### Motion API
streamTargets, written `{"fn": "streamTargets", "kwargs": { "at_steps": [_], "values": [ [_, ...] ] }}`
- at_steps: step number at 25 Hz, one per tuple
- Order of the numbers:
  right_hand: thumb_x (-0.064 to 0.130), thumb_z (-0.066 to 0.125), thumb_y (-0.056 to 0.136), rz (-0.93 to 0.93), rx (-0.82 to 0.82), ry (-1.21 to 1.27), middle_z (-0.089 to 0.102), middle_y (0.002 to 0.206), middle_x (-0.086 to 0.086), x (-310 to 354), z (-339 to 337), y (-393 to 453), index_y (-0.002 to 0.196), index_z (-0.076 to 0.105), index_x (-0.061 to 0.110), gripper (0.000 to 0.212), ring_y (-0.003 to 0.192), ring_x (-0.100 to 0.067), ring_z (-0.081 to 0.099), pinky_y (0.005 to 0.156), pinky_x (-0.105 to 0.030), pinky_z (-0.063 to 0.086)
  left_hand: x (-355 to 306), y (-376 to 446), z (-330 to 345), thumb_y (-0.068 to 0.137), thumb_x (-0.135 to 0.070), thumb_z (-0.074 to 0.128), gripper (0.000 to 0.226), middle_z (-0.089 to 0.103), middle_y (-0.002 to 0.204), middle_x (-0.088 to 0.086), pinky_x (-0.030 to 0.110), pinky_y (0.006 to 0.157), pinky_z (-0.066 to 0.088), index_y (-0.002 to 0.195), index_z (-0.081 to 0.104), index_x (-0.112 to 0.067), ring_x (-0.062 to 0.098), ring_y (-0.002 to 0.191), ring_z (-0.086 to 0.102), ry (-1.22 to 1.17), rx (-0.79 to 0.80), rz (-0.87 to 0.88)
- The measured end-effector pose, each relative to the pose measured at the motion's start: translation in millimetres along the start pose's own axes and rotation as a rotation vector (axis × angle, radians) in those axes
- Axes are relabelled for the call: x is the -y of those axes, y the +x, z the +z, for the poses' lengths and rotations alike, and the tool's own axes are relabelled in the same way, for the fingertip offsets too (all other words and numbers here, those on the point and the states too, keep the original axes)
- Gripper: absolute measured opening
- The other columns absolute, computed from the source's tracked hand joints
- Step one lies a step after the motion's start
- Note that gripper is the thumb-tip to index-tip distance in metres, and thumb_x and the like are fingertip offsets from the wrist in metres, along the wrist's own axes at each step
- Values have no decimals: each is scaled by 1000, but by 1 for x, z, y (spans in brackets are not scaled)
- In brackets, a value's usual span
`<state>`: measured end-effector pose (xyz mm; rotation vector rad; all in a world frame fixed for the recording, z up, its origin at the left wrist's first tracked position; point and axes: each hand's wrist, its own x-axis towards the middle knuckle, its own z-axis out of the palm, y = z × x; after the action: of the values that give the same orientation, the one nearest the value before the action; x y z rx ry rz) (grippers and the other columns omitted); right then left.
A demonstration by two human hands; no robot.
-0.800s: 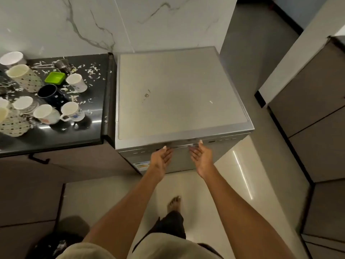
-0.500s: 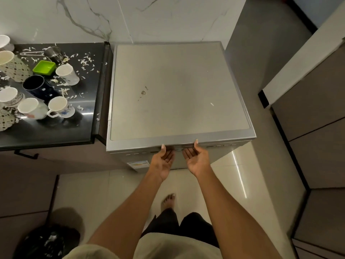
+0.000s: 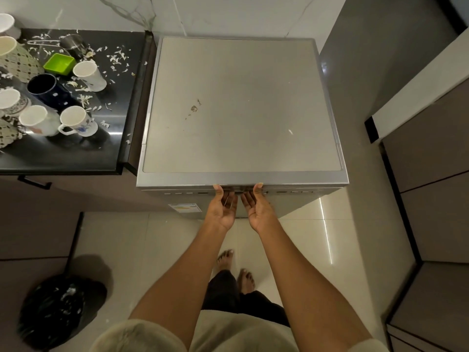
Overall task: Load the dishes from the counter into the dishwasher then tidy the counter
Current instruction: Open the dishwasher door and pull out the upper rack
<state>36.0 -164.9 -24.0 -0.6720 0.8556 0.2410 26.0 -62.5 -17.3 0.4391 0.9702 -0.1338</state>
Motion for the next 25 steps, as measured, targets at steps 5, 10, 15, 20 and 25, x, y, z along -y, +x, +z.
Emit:
{"fn": "streamTargets", "kwargs": {
  "at_steps": [5, 10, 15, 20, 25],
  "values": [
    [22, 66, 94, 12, 7, 12, 70, 105, -13, 0, -3, 2, 110, 63, 5, 23, 96, -22, 69, 82, -31, 60, 1, -5, 5, 94, -37, 61, 31, 65, 93, 7, 25, 81, 54, 94, 63, -6, 16, 88, 63, -16, -38, 18],
    [25, 72, 85, 13, 3, 41, 68, 111, -15, -1, -3, 2, 109, 62, 5, 32, 96, -23, 69, 80, -30, 61, 3, -5, 9, 94, -37, 60, 33, 65, 87, 7, 24, 86, 53, 88, 63, -5, 14, 83, 63, -35, -58, 31],
    [33, 82, 62, 32, -75, 23, 65, 120, -18, -3, -4, -2, 113, 60, 5, 63, 104, -29, 68, 79, -34, 62, 6, -6, 10, 92, -44, 61, 38, 66, 91, 6, 25, 82, 53, 95, 63, -7, 15, 87, 63, -10, -69, 33],
    [31, 86, 63, 48, -30, -17, 69, 115, -21, -4, -27, -17, 116, 60, 3, 66, 109, -34, 68, 92, -42, 58, 13, -15, 5, 87, -55, 63, 52, 69, 101, 10, 31, 83, 56, 111, 62, -9, 21, 98, 65, 79, -26, 40],
    [11, 77, 86, -40, -8, -755, 72, 94, -16, 22, -44, -25, 97, 69, -4, 20, 91, -30, 71, 88, -43, 60, 0, -17, -15, 96, -19, 63, 14, 65, 96, 10, 29, 83, 55, 105, 62, -7, 21, 87, 63, 359, -91, 14]
  ]
}}
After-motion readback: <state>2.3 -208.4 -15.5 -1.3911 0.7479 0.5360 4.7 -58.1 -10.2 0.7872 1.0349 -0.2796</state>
